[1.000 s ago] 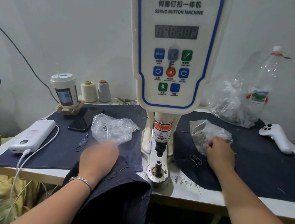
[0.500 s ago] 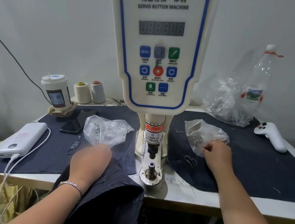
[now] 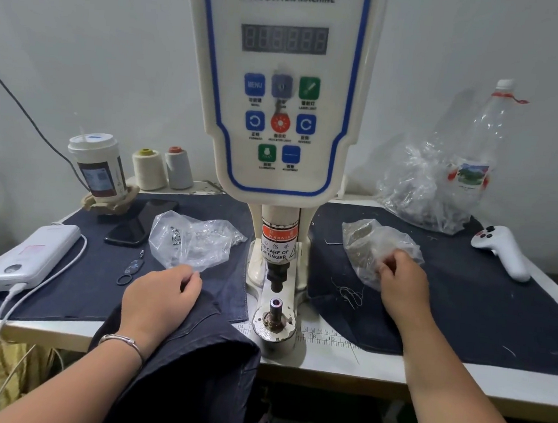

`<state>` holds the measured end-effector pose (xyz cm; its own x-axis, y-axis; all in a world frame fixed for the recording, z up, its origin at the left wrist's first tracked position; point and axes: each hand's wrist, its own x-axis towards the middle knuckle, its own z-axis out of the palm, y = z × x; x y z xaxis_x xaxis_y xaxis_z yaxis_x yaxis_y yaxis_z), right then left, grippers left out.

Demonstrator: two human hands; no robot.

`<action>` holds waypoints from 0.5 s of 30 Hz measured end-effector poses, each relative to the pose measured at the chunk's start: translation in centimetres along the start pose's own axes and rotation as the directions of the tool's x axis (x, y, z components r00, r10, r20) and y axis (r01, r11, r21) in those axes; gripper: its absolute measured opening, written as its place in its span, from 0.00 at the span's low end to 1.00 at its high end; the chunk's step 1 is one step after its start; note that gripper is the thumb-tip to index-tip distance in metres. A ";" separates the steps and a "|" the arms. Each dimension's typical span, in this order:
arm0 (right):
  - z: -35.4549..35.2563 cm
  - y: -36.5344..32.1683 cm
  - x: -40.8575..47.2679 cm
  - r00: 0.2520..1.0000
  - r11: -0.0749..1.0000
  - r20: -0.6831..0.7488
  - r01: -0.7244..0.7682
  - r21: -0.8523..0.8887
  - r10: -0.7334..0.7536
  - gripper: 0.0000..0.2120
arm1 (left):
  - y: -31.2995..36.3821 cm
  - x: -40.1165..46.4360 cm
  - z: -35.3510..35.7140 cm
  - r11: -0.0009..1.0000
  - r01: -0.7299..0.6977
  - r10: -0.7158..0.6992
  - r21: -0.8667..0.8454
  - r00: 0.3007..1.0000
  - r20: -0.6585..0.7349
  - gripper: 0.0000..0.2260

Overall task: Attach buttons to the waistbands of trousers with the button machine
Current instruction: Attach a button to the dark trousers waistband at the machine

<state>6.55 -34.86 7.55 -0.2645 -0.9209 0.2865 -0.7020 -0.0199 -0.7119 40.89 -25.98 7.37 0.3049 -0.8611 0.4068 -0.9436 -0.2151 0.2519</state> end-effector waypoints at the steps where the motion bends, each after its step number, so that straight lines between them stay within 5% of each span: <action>1: -0.1 0.0 -0.1 1.000 1.000 0.002 0.015 0.019 -0.015 0.07 | 0.0 0.0 0.0 1.000 0.000 0.000 0.001 1.000 0.001 0.20; 7: -0.6 -0.2 -0.6 0.999 0.997 -0.035 0.029 0.075 -0.026 0.05 | 0.1 -0.2 0.0 1.000 0.003 -0.003 -0.008 1.000 -0.005 0.20; 13: -2.6 -1.9 -3.2 0.957 0.990 -0.264 0.136 0.039 -0.121 0.02 | 0.4 -0.3 -0.3 1.000 0.004 -0.004 -0.027 1.000 -0.014 0.18; 15: -3.3 -4.0 -5.3 0.950 0.962 -0.283 0.191 0.198 -0.130 0.03 | 0.2 -0.2 -0.3 0.999 -0.015 0.015 -0.032 1.000 -0.025 0.17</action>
<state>8.57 -28.63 11.01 -0.3471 -0.7620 0.5467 -0.5947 -0.2719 -0.7565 40.64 -25.71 7.62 0.2942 -0.8526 0.4319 -0.9435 -0.1871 0.2733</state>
